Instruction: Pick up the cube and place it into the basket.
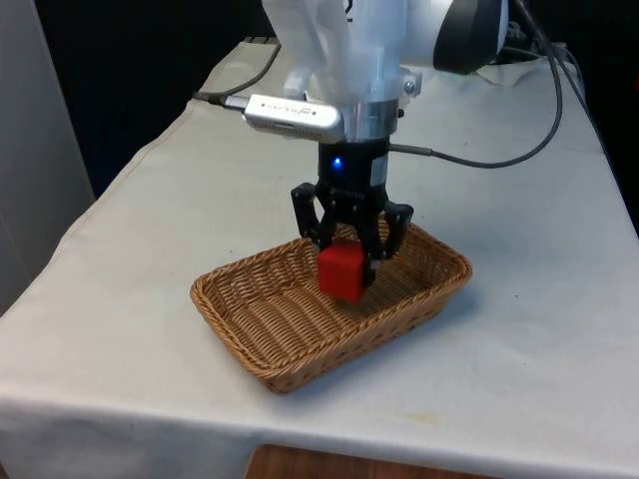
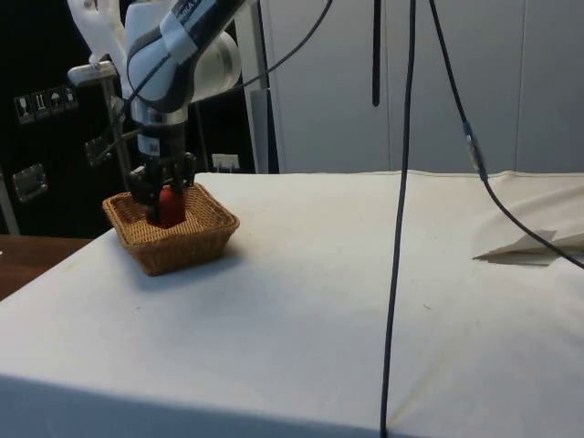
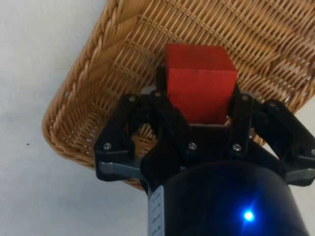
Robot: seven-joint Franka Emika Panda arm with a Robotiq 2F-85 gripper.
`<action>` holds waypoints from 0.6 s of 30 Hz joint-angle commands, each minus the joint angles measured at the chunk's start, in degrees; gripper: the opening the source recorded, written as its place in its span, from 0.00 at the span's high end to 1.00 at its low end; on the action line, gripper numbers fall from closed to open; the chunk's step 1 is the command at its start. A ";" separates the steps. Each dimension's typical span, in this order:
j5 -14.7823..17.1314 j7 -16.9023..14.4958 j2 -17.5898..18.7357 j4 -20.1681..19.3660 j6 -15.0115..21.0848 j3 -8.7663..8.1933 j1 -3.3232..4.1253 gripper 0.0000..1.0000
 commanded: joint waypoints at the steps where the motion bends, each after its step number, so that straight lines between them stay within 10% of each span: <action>1: 0.69 -0.57 0.40 0.34 0.46 0.74 -0.57 1.00; 18: 0.46 0.06 2.81 1.66 0.80 0.23 0.00 0.99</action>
